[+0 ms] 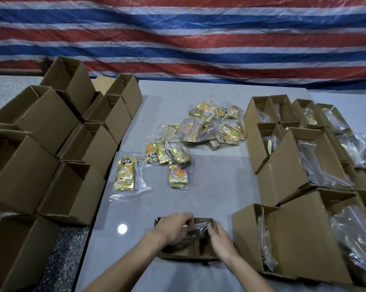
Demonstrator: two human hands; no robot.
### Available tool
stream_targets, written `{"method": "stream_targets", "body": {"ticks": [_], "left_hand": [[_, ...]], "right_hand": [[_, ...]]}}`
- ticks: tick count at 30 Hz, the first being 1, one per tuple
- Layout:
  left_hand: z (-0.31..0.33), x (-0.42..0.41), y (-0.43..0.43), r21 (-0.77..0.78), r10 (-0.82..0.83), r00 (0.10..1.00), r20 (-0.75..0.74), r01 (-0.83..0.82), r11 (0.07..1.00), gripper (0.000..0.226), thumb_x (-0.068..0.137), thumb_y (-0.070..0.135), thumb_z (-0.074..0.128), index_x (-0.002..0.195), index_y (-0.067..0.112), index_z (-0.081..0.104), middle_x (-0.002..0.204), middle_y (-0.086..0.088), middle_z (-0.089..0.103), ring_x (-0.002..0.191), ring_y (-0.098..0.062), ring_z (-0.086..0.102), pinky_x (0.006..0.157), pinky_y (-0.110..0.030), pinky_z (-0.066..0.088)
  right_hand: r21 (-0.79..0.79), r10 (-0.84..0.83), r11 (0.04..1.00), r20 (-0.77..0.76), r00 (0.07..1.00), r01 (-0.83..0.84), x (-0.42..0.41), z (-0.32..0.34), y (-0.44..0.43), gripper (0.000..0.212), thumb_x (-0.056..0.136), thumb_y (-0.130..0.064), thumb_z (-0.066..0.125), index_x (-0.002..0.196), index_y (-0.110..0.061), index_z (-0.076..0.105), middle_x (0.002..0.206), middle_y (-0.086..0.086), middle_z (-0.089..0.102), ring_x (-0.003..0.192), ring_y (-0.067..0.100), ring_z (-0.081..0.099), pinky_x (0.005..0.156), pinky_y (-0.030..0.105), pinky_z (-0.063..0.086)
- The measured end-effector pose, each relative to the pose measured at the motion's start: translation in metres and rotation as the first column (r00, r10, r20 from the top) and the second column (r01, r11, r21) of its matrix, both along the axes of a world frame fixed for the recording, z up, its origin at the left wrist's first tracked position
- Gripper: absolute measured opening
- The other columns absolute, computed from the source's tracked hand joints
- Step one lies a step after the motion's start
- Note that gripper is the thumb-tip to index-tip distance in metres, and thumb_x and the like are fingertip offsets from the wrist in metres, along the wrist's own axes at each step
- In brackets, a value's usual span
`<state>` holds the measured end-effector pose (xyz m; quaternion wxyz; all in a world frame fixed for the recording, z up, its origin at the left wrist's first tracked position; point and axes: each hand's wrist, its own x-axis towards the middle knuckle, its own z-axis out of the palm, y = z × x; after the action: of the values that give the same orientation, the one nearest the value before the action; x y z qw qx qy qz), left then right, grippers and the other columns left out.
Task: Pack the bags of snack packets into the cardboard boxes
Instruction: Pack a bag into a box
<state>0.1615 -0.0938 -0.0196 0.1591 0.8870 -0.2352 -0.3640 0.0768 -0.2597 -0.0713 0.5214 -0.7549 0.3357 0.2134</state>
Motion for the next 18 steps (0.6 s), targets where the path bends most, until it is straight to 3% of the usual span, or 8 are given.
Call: {"method": "stream_targets", "body": {"ticks": [1, 3, 7, 9, 11, 14, 16, 18], "left_hand": [[-0.002, 0.002, -0.003, 0.014, -0.006, 1.0, 0.014, 0.006, 1.0, 0.025, 0.092, 0.014, 0.048, 0.112, 0.027, 0.055, 0.121, -0.007, 0.063, 0.114, -0.031, 0.056, 0.087, -0.037, 0.043], [-0.005, 0.004, -0.01, 0.063, -0.054, 0.994, 0.092, 0.048, 0.997, 0.028, 0.094, 0.018, 0.046, 0.12, 0.024, 0.054, 0.124, -0.008, 0.063, 0.116, -0.031, 0.056, 0.09, -0.038, 0.04], [-0.016, -0.011, -0.019, 0.175, -0.15, 0.968, 0.203, 0.114, 0.978, 0.034, 0.095, 0.021, 0.04, 0.127, 0.017, 0.05, 0.129, -0.01, 0.06, 0.12, -0.033, 0.054, 0.101, -0.045, 0.032], [-0.022, -0.014, -0.02, 0.158, -0.119, 0.975, 0.187, 0.089, 0.983, 0.031, 0.097, 0.023, 0.037, 0.124, 0.016, 0.05, 0.127, -0.011, 0.06, 0.118, -0.035, 0.055, 0.1, -0.046, 0.033], [-0.023, -0.01, -0.02, 0.051, -0.011, 0.999, 0.048, 0.008, 0.999, 0.031, 0.1, 0.028, 0.038, 0.123, 0.016, 0.053, 0.125, -0.009, 0.063, 0.116, -0.032, 0.058, 0.098, -0.045, 0.04], [-0.023, -0.002, -0.013, -0.138, 0.138, 0.943, -0.302, -0.186, 0.973, 0.039, 0.094, 0.035, 0.061, 0.129, 0.017, 0.058, 0.122, -0.003, 0.067, 0.111, -0.02, 0.063, 0.097, -0.039, 0.05], [-0.025, -0.001, -0.006, -0.095, 0.098, 0.971, -0.219, -0.121, 0.988, 0.04, 0.089, 0.041, 0.065, 0.124, 0.021, 0.061, 0.121, 0.0, 0.067, 0.113, -0.019, 0.061, 0.097, -0.036, 0.048], [-0.029, -0.004, -0.002, 0.028, 0.047, 0.999, 0.005, -0.047, 0.999, 0.034, 0.09, 0.048, 0.058, 0.113, 0.024, 0.063, 0.117, 0.0, 0.068, 0.113, -0.021, 0.059, 0.094, -0.036, 0.042]], "right_hand": [[0.0, -0.006, 1.0, -0.003, 1.0, 0.006, 0.001, 0.001, 0.001, 0.026, 0.105, -0.04, 0.04, 0.126, -0.034, 0.054, 0.123, -0.007, 0.062, 0.113, 0.016, 0.058, 0.091, 0.035, 0.05], [0.001, -0.033, 0.999, -0.016, 0.999, 0.033, 0.004, 0.004, 0.003, 0.028, 0.105, -0.043, 0.037, 0.126, -0.036, 0.052, 0.12, -0.007, 0.061, 0.106, 0.015, 0.058, 0.069, 0.026, 0.053], [-0.014, -0.067, 0.998, -0.008, 0.998, 0.067, 0.007, 0.007, 0.005, 0.03, 0.104, -0.047, 0.033, 0.126, -0.037, 0.05, 0.12, -0.007, 0.057, 0.098, 0.012, 0.054, 0.056, 0.014, 0.047], [0.013, -0.09, 0.996, -0.021, 0.996, 0.091, 0.006, 0.008, 0.006, 0.025, 0.102, -0.05, 0.037, 0.119, -0.039, 0.052, 0.116, -0.008, 0.057, 0.096, 0.011, 0.055, 0.048, 0.022, 0.054], [-0.014, -0.078, 0.997, -0.036, 0.996, 0.077, 0.007, 0.008, 0.006, 0.02, 0.1, -0.046, 0.046, 0.116, -0.037, 0.054, 0.116, -0.005, 0.061, 0.1, 0.018, 0.059, 0.057, 0.037, 0.06], [-0.065, -0.051, 0.997, -0.044, 0.998, 0.048, 0.005, 0.006, 0.007, 0.021, 0.099, -0.031, 0.054, 0.12, -0.03, 0.055, 0.109, -0.003, 0.063, 0.093, 0.017, 0.059, 0.041, 0.025, 0.052], [-0.09, -0.016, 0.996, -0.04, 0.999, 0.012, 0.005, 0.005, 0.007, 0.022, 0.098, -0.026, 0.055, 0.12, -0.028, 0.054, 0.109, -0.004, 0.064, 0.091, 0.013, 0.059, 0.039, 0.013, 0.044], [-0.085, -0.012, 0.996, -0.048, 0.999, 0.008, 0.007, 0.005, 0.008, 0.017, 0.099, -0.025, 0.056, 0.115, -0.029, 0.054, 0.113, -0.002, 0.065, 0.093, 0.013, 0.06, 0.04, 0.015, 0.045]]}}
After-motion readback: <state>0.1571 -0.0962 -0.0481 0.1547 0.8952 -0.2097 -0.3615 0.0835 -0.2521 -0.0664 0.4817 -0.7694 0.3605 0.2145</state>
